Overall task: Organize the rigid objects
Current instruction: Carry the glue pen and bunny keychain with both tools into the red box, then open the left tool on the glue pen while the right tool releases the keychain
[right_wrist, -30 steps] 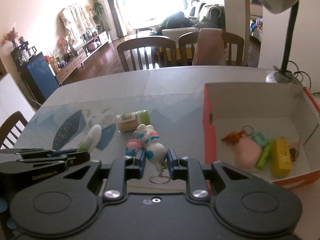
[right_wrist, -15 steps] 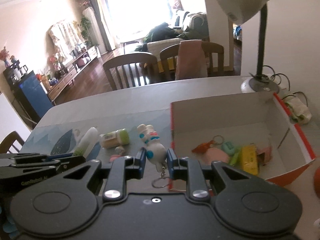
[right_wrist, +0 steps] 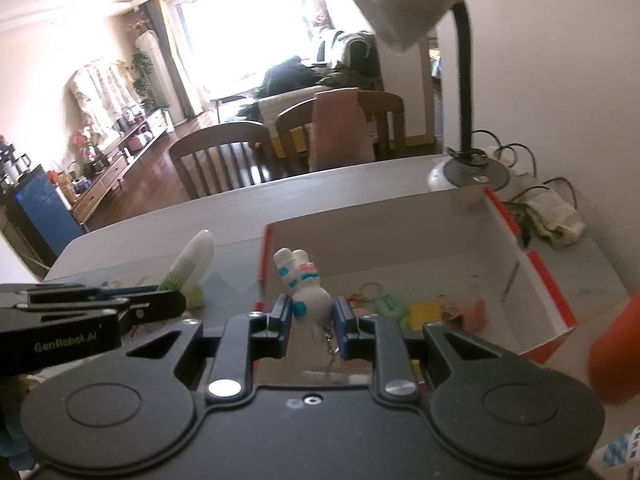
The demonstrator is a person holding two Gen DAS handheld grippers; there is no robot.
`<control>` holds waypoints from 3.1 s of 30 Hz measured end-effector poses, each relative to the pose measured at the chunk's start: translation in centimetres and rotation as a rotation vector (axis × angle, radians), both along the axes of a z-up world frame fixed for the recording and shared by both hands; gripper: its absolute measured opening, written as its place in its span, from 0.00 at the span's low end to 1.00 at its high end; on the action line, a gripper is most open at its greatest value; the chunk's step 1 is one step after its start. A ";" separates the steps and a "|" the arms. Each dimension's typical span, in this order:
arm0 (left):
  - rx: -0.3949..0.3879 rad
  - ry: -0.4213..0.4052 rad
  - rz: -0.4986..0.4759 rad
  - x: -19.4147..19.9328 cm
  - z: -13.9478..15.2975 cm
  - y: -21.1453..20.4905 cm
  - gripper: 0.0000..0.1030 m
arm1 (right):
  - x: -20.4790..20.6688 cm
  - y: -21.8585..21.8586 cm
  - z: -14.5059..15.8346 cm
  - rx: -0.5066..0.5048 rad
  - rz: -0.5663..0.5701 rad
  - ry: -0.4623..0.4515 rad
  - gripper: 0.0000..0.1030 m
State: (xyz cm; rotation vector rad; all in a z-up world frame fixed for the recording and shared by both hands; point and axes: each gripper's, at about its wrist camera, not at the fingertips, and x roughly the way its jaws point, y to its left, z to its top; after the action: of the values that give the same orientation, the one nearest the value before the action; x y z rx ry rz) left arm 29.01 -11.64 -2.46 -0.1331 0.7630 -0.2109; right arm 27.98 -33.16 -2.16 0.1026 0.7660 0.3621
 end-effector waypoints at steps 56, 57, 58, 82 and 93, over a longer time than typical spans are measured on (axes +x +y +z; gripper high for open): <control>0.249 0.358 -0.234 20.7 -13.1 -13.5 0.17 | 9.5 -4.7 -9.5 -0.222 -0.083 0.155 0.24; 0.250 0.358 -0.232 20.7 -13.1 -13.5 0.17 | 9.5 -4.7 -9.4 -0.218 -0.085 0.156 0.25; 0.254 0.358 -0.231 20.6 -13.1 -13.5 0.17 | 9.5 -4.8 -9.4 -0.215 -0.087 0.156 0.26; 0.184 0.272 -0.218 16.1 -8.2 -12.0 0.17 | 6.4 -4.7 -6.1 -0.151 -0.068 0.102 0.48; 0.165 0.186 -0.210 11.8 -5.0 -9.7 0.17 | 3.7 -3.6 -4.0 -0.120 -0.046 0.059 0.57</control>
State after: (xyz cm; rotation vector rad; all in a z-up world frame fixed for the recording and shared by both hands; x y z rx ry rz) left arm 40.83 -21.34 -7.49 0.0858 0.9768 -0.3372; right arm 31.64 -36.80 -6.14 0.0183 0.8406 0.2696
